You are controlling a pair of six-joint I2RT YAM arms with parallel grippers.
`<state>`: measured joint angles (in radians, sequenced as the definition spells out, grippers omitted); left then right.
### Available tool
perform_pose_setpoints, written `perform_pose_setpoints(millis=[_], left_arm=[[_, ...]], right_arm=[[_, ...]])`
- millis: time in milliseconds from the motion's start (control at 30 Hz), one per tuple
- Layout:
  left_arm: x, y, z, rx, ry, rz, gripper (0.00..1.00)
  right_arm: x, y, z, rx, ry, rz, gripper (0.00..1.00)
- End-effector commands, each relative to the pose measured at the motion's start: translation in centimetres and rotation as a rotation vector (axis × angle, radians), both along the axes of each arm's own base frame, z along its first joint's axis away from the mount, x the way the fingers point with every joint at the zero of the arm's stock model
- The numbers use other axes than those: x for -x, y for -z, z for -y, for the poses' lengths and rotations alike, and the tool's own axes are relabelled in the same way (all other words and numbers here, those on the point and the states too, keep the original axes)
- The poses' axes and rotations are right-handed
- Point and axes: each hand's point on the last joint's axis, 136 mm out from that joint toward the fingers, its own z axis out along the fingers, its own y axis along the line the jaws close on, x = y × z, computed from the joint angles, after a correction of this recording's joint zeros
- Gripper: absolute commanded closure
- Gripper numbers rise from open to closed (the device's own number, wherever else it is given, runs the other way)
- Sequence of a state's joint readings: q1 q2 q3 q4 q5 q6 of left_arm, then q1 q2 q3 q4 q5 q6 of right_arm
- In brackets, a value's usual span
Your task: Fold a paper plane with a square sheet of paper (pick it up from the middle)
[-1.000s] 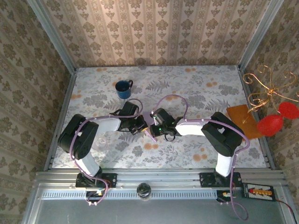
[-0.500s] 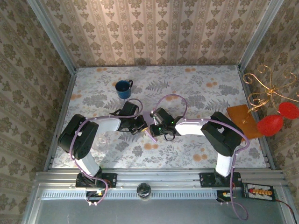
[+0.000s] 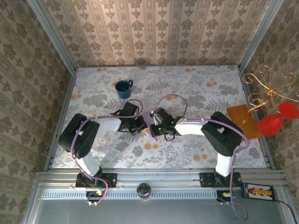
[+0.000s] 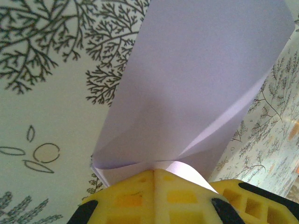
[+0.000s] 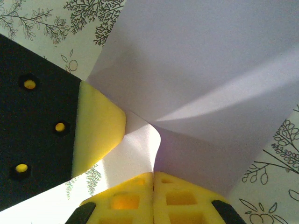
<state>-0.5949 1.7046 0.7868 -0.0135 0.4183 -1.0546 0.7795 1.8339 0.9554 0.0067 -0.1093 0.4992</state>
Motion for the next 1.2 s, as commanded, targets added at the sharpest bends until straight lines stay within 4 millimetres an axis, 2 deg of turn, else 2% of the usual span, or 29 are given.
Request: perform_pose_setpoints(millis=[0, 100, 167, 333, 400, 533, 700, 867, 1067, 1167], left_arm=[[1.2, 1.8, -1.0, -0.053, 0.002, -0.046, 0.98], [1.3, 2.2, -1.2, -0.064, -0.002, -0.057, 0.99], [1.4, 2.4, -1.3, -0.071, -0.005, -0.065, 0.99], [1.5, 2.9, -1.9, -0.088, -0.016, -0.078, 0.99], [1.4, 2.9, -2.0, -0.090, -0.018, -0.077, 0.99], [1.4, 3.0, -2.1, -0.092, -0.020, -0.077, 0.99], [1.3, 2.9, -2.0, -0.088, -0.017, -0.077, 0.99], [1.3, 2.9, -1.9, -0.086, -0.012, -0.075, 1.00], [1.3, 2.8, -1.8, -0.080, -0.009, -0.074, 1.00], [1.3, 2.7, -1.7, -0.073, -0.004, -0.073, 1.00]], right_arm=[[1.0, 2.3, 1.4, 0.090, 0.020, -0.067, 0.94], [0.7, 1.6, 1.2, 0.079, 0.025, -0.060, 0.92], [0.4, 0.4, 1.1, 0.064, 0.033, -0.046, 0.88], [-0.3, -3.3, 1.5, 0.032, 0.076, -0.008, 0.69], [-0.3, -4.2, 1.9, 0.031, 0.095, 0.006, 0.62], [0.0, -5.0, 2.8, 0.031, 0.119, 0.017, 0.57], [1.6, -5.5, 1.3, -0.051, 0.033, -0.037, 0.63], [3.0, -4.3, -0.2, -0.105, -0.033, -0.131, 0.80], [3.5, -3.5, -1.8, -0.145, -0.074, -0.186, 0.90], [3.5, -3.0, -2.0, -0.129, -0.081, -0.212, 0.92]])
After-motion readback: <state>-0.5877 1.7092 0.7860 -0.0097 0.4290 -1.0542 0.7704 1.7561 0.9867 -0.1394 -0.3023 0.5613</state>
